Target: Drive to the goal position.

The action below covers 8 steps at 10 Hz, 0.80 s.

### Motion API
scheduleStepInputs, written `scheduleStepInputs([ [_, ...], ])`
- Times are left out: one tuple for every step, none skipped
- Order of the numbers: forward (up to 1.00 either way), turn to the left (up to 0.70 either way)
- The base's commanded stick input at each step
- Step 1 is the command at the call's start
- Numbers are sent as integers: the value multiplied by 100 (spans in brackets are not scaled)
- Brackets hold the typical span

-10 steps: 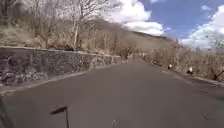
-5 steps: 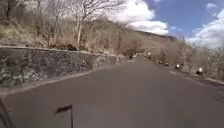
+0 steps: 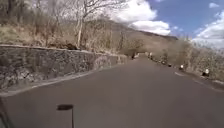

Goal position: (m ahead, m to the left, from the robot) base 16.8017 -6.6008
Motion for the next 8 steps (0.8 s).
scheduleStepInputs([
  [70, 0],
  [70, 0],
  [70, 0],
  [70, 0],
  [70, 0],
  [70, 0],
  [70, 0],
  [70, 0],
])
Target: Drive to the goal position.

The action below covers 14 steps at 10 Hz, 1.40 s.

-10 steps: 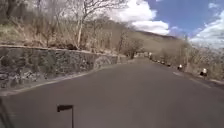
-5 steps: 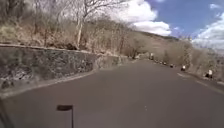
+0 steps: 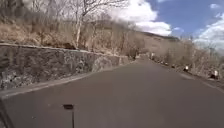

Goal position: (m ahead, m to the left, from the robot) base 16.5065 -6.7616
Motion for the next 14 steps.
scheduleStepInputs([
  [70, 0],
  [70, 0],
  [70, 0],
  [70, 0],
  [70, 0],
  [70, 0],
  [70, 0],
  [70, 0],
  [70, 0],
  [70, 0],
  [70, 0],
  [70, 0],
  [70, 0],
  [70, 0],
])
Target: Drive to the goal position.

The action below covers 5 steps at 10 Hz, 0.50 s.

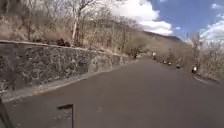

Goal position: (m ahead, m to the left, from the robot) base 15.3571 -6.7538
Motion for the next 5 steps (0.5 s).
scheduleStepInputs([
  [70, 0],
  [70, 0],
  [70, 1],
  [70, 3],
  [70, 1],
])
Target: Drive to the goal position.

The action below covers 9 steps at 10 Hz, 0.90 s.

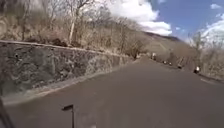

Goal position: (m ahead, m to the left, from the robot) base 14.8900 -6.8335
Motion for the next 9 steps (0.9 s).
scheduleStepInputs([
  [70, 1],
  [70, 0],
  [70, 0],
  [70, 0],
  [70, 0],
  [70, 0],
  [70, 0],
  [70, 0],
  [70, 0],
])
